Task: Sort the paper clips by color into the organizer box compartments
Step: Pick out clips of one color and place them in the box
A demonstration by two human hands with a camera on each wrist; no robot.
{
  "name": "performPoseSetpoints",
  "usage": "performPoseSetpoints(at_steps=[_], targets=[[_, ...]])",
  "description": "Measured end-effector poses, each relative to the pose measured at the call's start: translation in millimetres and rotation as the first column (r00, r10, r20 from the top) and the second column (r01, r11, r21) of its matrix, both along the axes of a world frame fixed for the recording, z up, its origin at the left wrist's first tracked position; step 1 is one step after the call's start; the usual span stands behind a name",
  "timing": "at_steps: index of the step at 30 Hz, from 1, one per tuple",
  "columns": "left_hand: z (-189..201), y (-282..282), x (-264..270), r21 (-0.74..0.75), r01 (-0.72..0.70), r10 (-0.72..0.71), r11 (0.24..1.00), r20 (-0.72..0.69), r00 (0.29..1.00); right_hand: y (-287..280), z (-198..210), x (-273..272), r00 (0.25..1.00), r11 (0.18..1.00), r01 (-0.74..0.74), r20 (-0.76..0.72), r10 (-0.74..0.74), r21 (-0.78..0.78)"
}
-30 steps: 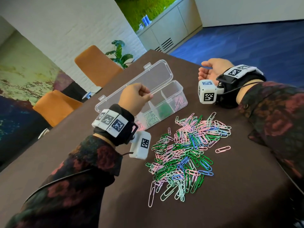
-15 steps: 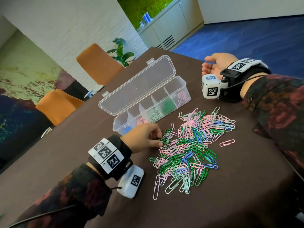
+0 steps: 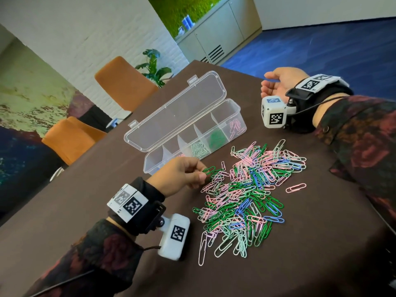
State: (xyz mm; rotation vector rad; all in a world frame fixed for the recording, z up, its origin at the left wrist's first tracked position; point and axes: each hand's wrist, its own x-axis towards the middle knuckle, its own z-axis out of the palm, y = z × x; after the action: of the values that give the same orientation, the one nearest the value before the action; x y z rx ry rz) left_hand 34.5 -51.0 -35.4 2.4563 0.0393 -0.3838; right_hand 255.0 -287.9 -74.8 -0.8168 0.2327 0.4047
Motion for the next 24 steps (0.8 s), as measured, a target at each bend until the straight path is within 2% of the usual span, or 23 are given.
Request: performPoseSetpoints(at_steps=[3,7,10,12,13,15,17,18,20,21,24], targets=[[-2.2,-2.1,-4.0,-0.242,-0.113,0.115,0.964,-0.006,0.993,0.1,0.1,-0.9,1.0,1.0,0.007,-0.002,-0.007,0.003],[-4.2,-4.8,-7.4,-0.57,-0.243,0.217,0.785,-0.114,0.969,0.5,0.1,-2.3,1.0,1.0,0.003,-0.001,-0.003,0.021],[-4.1,-3.6,-7.4,-0.696,-0.309,0.221,0.648,-0.217,0.951,0.6,0.3,-2.2,1.0,1.0,-0.001,-0.001,0.001,0.024],[-4.9,-4.0,-4.5,-0.69,-0.329,0.231,0.645,-0.234,0.944,0.6,-0.2,-0.8,1.0,1.0,-0.001,0.003,0.001,0.017],[-5.5,-4.4,-2.4,-0.655,-0.328,0.243,0.681,-0.22,0.945,0.4,-0.5,0.0,1.0,1.0,-0.002,0.005,0.002,0.01],[-5.9,-4.4,3.3,-0.49,-0.278,0.241,0.826,-0.138,0.961,0.1,-1.2,1.6,1.0,1.0,-0.007,0.004,0.007,-0.006],[-3.3,-6.2,10.2,-0.194,-0.124,0.121,0.973,-0.029,0.992,-0.1,-1.5,2.8,1.0,1.0,-0.006,-0.001,0.006,-0.017],[-1.7,-7.3,14.1,-0.009,-0.035,0.035,0.999,0.008,0.999,-0.1,-1.6,3.3,1.0,1.0,-0.006,-0.003,0.006,-0.018],[-1.4,-11.3,22.5,0.312,0.101,-0.121,0.945,0.045,0.992,0.2,-1.5,3.8,1.0,1.0,-0.006,-0.008,0.006,-0.018],[-1.6,-13.3,26.0,0.394,0.134,-0.163,0.909,0.042,0.986,0.3,-1.5,4.1,1.0,1.0,-0.008,-0.01,0.007,-0.017],[-2.3,-17.3,31.5,0.463,0.186,-0.21,0.867,0.001,0.978,-0.3,-2.4,4.9,1.0,1.0,-0.012,-0.009,0.012,-0.01]])
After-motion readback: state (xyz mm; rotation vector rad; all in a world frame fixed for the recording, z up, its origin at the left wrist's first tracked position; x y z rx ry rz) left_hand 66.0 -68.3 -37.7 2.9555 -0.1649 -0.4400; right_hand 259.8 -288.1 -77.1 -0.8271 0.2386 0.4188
